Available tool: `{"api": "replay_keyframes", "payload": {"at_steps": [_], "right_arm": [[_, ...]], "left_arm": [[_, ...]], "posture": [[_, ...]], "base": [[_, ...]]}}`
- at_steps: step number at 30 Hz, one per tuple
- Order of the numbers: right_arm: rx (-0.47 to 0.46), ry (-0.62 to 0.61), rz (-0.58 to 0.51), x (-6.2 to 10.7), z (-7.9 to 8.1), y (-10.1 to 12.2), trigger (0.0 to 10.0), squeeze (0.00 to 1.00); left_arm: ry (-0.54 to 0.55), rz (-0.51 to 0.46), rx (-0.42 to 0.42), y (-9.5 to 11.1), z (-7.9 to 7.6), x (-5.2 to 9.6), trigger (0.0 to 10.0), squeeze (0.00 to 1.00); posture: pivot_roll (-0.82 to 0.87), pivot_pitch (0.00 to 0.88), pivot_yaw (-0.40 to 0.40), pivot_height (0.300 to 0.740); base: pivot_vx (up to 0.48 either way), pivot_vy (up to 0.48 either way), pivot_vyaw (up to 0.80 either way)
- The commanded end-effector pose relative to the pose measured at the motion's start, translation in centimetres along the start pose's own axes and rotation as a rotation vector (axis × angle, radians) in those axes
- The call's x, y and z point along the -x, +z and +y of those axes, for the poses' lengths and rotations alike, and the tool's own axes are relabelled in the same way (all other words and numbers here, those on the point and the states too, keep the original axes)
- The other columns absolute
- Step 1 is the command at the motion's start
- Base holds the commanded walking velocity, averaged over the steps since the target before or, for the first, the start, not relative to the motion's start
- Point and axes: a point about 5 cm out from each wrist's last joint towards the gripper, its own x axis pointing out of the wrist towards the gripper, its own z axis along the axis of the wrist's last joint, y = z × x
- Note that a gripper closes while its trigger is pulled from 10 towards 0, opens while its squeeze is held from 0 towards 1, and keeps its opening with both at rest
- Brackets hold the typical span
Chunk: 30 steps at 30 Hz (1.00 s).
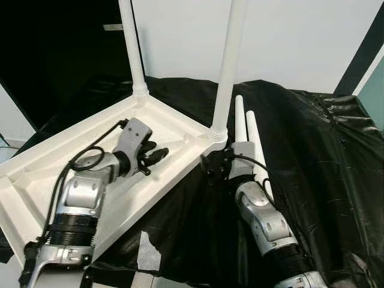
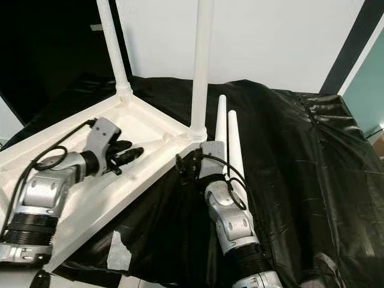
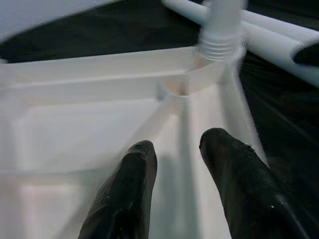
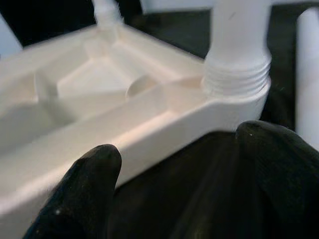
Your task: Building children table
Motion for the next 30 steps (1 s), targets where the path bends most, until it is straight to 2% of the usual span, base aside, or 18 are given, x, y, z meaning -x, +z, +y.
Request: {"api": "replay_keyframes", "payload": {"at_steps": [1,2,6,11,13,15,16,19,21,22,23,28,30], "right_arm": [[0.018,0.031,0.062,-0.1,0.3,-0.7,10.0,0.00],[0.018,0.031,0.062,-0.1,0.3,-0.7,10.0,0.00],[0.027,0.050,0.105,-0.2,0.3,-1.1,10.0,0.00],[0.036,0.057,0.118,-0.4,0.2,-1.1,10.0,0.00],[0.054,0.063,0.132,-0.7,0.0,-1.1,10.0,0.00],[0.054,0.063,0.132,-0.7,0.0,-1.1,10.0,0.00],[0.062,0.065,0.139,-0.8,-0.1,-1.0,10.0,0.00],[0.067,0.066,0.145,-1.0,-0.2,-0.9,10.0,0.00],[0.071,0.073,0.161,-1.3,-0.3,-0.8,10.0,0.00],[0.071,0.073,0.161,-1.3,-0.3,-0.8,10.0,0.00],[0.073,0.080,0.172,-1.4,-0.4,-0.7,10.0,0.00],[0.086,0.097,0.191,-1.6,-0.3,-0.9,10.0,0.00],[0.097,0.115,0.200,-1.8,-0.1,-1.1,10.0,0.00]], "left_arm": [[0.009,0.017,-0.014,-0.7,1.0,1.3,10.0,0.00],[0.009,0.017,-0.014,-0.7,1.0,1.3,10.0,0.00],[0.053,0.086,-0.043,-1.9,2.6,3.9,10.0,0.00],[0.080,0.131,-0.080,-2.4,3.1,5.3,10.0,0.00],[0.096,0.202,-0.127,-3.1,3.6,7.0,10.0,0.00],[0.096,0.202,-0.127,-3.1,3.6,7.0,10.0,0.00],[0.095,0.234,-0.138,-3.4,3.9,7.9,10.0,0.00],[0.102,0.260,-0.147,-3.6,4.2,8.7,10.0,0.00],[0.133,0.327,-0.187,-4.2,4.7,10.4,10.0,0.00],[0.133,0.327,-0.187,-4.2,4.7,10.4,10.0,0.00],[0.151,0.381,-0.210,-4.6,5.0,11.5,10.0,0.00],[0.154,0.441,-0.199,-5.5,5.0,12.7,10.0,0.00],[0.121,0.504,-0.213,-6.5,4.6,13.5,10.0,0.00]], "posture": [[0.06,0.000,-0.023,0.740],[0.06,0.000,-0.023,0.740],[0.06,0.000,-0.027,0.740],[0.07,0.000,-0.031,0.740],[0.07,0.000,-0.034,0.740],[0.07,0.000,-0.034,0.740],[0.08,0.000,-0.035,0.740],[0.08,0.000,-0.033,0.740],[0.08,0.000,-0.032,0.740],[0.08,0.000,-0.032,0.740],[0.09,0.000,-0.037,0.740],[0.09,0.000,-0.042,0.740],[0.11,0.000,-0.050,0.740]], "base": [[0.000,0.000,0.00],[0.000,0.000,0.00],[0.000,0.000,0.00],[0.000,0.000,0.00],[0.000,0.000,0.00],[0.000,0.000,0.00],[0.000,0.000,0.00],[0.000,0.000,0.00],[0.000,0.000,0.00],[0.000,0.000,0.00],[0.000,0.000,0.00],[0.000,0.000,0.00],[0.000,0.000,0.00]]}}
